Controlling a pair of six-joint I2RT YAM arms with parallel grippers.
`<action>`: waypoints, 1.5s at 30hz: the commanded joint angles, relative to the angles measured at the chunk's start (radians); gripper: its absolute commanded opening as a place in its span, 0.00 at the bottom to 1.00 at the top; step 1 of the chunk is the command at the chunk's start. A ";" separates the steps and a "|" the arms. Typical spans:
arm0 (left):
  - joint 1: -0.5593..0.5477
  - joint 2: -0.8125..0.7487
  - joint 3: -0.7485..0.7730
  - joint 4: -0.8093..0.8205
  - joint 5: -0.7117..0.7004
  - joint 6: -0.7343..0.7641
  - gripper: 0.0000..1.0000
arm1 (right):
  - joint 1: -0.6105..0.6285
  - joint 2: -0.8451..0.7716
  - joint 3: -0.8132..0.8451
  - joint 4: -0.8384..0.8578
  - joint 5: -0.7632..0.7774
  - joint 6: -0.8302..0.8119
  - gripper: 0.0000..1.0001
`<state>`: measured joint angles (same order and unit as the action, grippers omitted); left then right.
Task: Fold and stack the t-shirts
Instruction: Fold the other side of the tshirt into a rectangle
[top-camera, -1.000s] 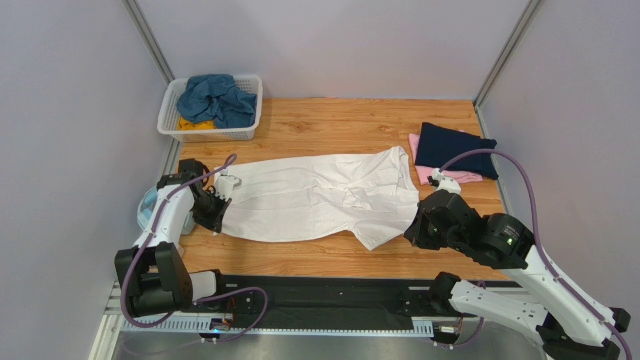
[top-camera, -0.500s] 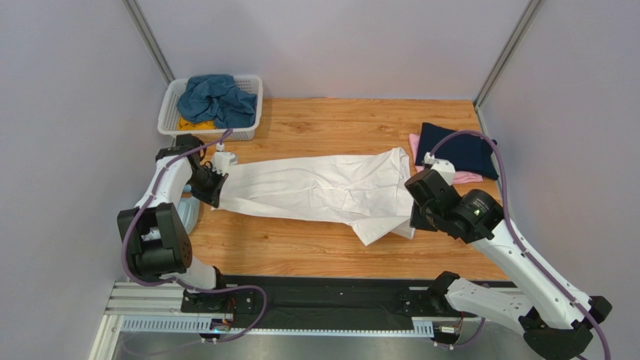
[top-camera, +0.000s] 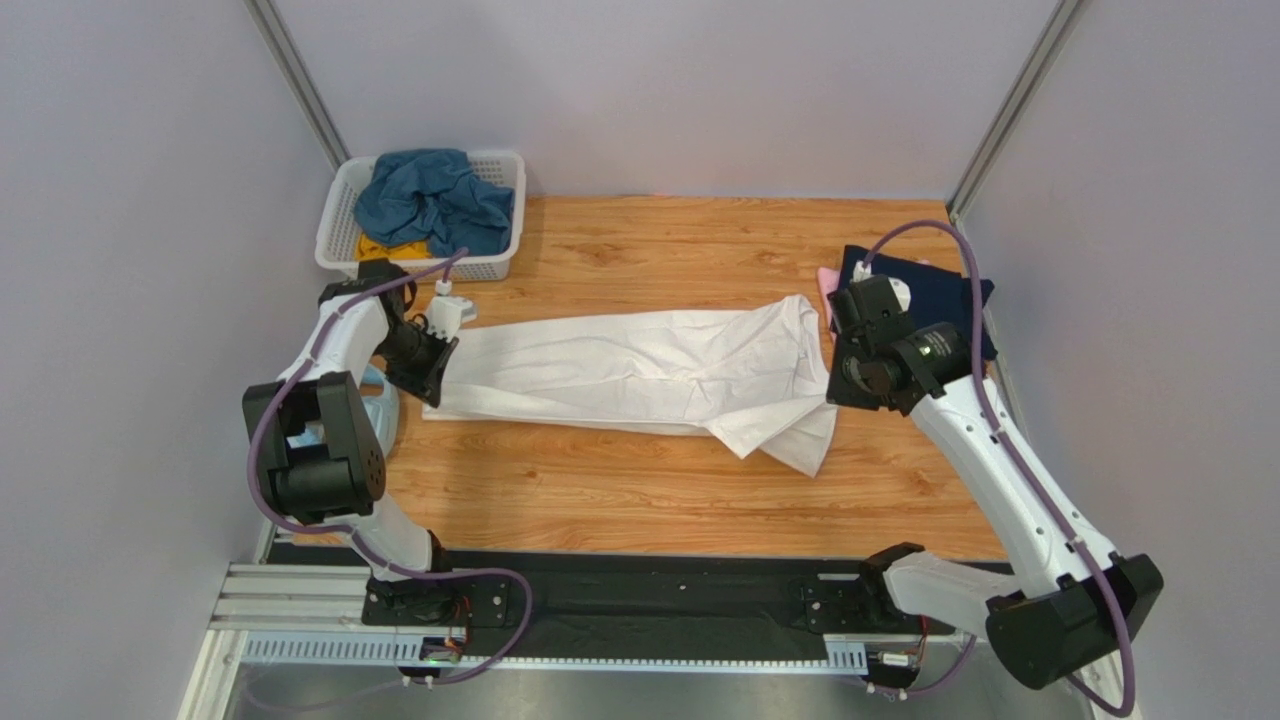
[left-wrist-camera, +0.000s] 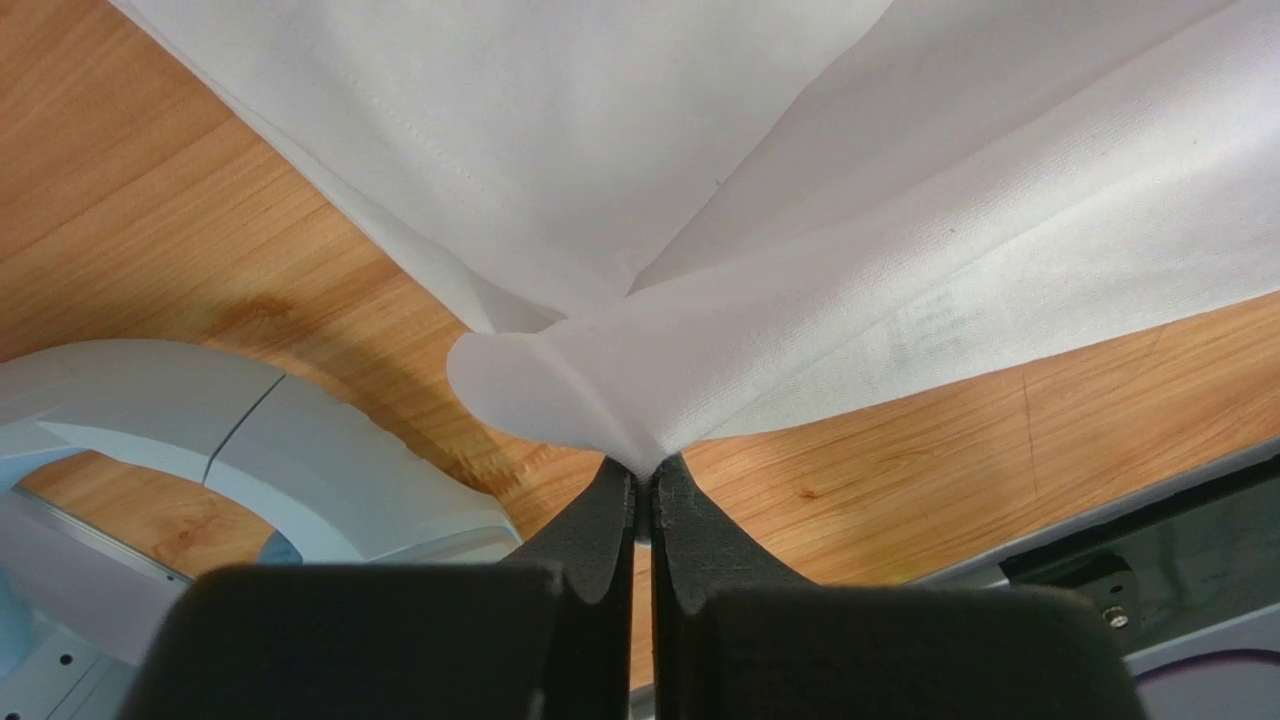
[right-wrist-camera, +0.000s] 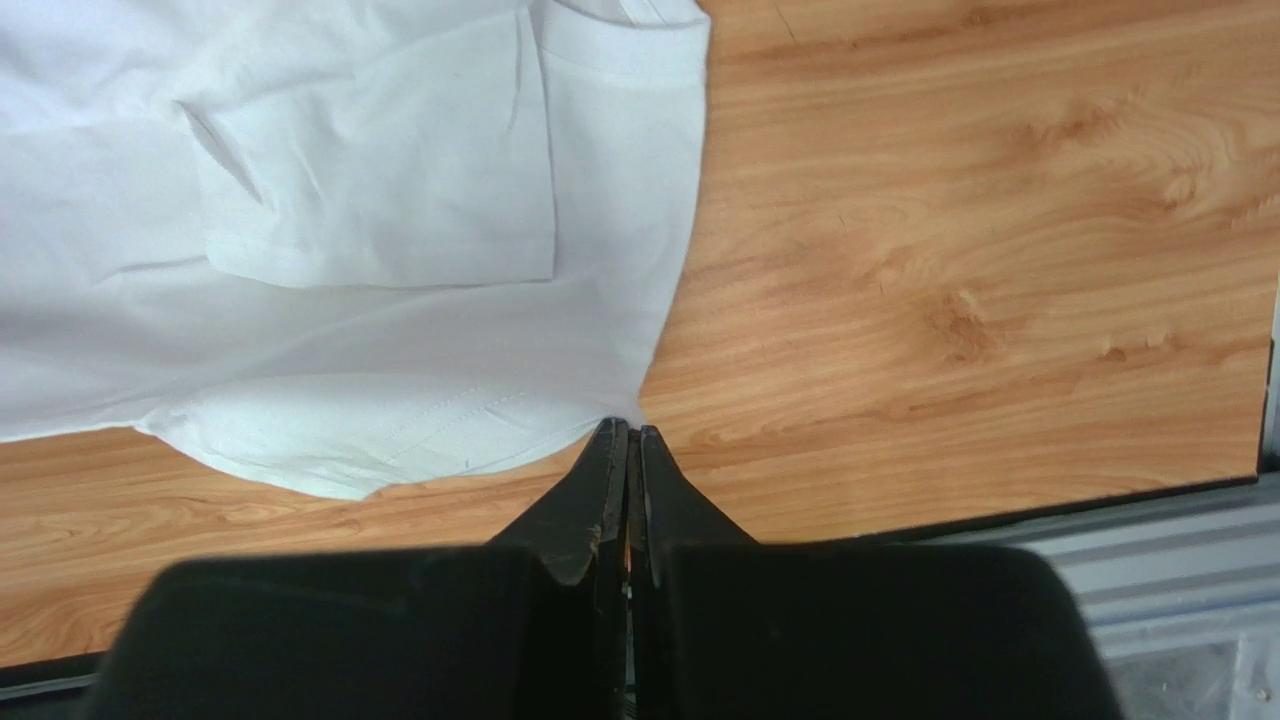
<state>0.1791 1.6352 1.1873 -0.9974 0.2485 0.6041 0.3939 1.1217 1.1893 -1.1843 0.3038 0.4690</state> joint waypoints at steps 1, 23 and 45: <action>0.008 0.012 0.046 0.022 -0.009 0.005 0.00 | -0.010 0.058 0.125 0.114 -0.037 -0.078 0.00; 0.010 -0.311 -0.232 -0.176 0.008 0.079 0.00 | -0.013 -0.187 0.139 -0.149 -0.189 -0.007 0.00; 0.011 -0.029 -0.060 -0.093 -0.020 0.048 0.00 | -0.044 0.032 0.207 0.037 -0.118 -0.098 0.00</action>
<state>0.1833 1.5566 1.0809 -1.1072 0.2443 0.6518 0.3759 1.1061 1.3434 -1.2541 0.1532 0.4145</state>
